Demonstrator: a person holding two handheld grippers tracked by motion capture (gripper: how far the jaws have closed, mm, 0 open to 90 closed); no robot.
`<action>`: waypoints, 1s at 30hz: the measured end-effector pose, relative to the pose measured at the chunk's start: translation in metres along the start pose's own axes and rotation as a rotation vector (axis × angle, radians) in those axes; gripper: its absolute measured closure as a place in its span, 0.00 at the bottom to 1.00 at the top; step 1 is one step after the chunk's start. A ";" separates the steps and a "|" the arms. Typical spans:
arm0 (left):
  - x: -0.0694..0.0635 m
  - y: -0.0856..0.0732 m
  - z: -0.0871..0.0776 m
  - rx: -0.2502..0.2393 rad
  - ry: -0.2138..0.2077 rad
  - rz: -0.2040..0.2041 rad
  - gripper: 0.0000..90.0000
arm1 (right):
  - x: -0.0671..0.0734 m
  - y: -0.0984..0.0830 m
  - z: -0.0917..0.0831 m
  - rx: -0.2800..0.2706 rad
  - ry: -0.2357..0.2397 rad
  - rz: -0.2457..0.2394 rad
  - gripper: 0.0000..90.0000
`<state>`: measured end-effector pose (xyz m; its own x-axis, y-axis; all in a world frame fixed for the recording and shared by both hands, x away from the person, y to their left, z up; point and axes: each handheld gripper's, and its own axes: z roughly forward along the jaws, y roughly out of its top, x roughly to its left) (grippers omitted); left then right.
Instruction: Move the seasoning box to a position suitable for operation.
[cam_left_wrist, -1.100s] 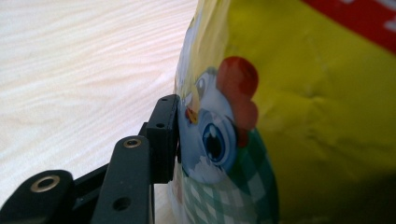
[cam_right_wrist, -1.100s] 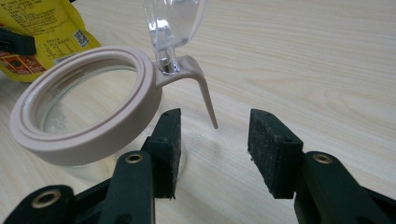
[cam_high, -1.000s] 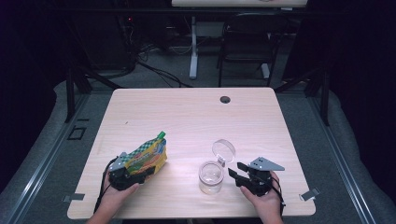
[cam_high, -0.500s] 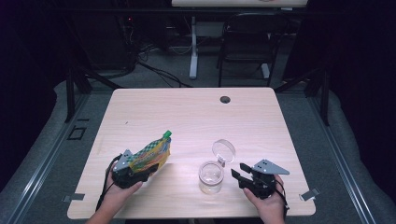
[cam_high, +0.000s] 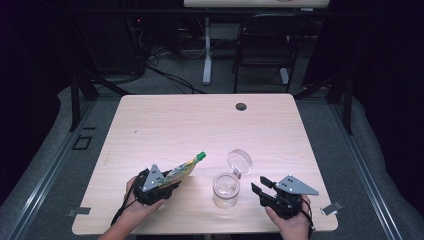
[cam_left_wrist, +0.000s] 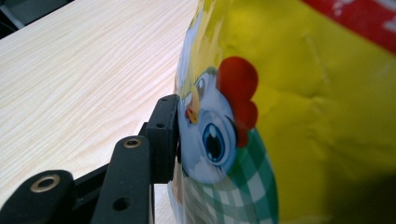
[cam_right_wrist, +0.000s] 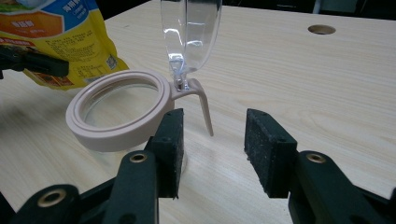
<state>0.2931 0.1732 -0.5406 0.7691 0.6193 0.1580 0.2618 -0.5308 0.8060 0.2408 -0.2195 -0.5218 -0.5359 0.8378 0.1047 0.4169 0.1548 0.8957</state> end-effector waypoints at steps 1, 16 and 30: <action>-0.001 0.000 0.001 0.004 0.008 0.012 0.63 | 0.000 0.000 0.000 0.000 0.000 -0.001 0.64; -0.016 0.002 0.000 0.069 0.109 0.178 0.63 | 0.012 0.011 -0.012 -0.059 0.009 -0.092 0.71; -0.025 0.004 -0.002 0.093 0.159 0.272 0.63 | 0.033 0.017 -0.007 -0.044 0.055 -0.224 0.71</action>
<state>0.2736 0.1562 -0.5400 0.7192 0.5264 0.4535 0.1174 -0.7354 0.6674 0.2253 -0.1929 -0.5003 -0.6515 0.7547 -0.0767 0.2508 0.3097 0.9172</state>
